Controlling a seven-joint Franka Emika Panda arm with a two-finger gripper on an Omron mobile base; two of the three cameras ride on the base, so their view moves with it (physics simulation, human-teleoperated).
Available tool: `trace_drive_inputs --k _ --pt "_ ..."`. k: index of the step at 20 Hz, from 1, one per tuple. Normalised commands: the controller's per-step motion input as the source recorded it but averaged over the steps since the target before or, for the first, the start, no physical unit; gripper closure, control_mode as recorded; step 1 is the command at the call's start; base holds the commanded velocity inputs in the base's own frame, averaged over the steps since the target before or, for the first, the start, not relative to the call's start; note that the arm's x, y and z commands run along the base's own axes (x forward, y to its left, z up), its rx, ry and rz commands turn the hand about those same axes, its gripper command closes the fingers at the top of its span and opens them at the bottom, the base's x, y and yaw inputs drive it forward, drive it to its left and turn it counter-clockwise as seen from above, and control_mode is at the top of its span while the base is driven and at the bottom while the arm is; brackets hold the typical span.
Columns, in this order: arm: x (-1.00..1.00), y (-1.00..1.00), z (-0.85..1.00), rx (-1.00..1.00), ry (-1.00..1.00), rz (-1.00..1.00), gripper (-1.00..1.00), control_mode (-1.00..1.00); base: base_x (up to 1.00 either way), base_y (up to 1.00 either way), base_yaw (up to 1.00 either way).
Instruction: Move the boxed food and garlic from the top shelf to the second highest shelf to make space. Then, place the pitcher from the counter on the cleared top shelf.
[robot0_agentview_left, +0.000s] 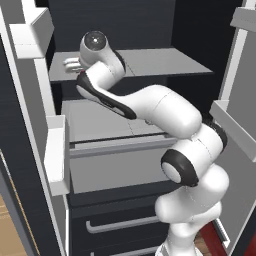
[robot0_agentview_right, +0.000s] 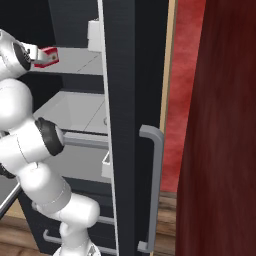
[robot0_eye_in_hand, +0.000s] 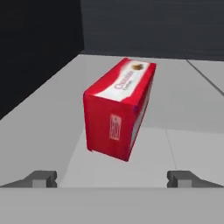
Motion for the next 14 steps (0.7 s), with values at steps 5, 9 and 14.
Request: trace_drive_inputs --k 5,9,14 --pt "0.31 0.02 -0.03 0.00 0.00 -0.09 -1.00 -1.00 0.00 0.00 0.00" --pt "0.33 0.07 0.00 0.00 0.00 -0.07 -1.00 -1.00 0.00 0.00 0.00" --pt "0.35 0.01 0.00 0.00 0.00 -0.04 -1.00 -1.00 0.00 0.00 0.00"
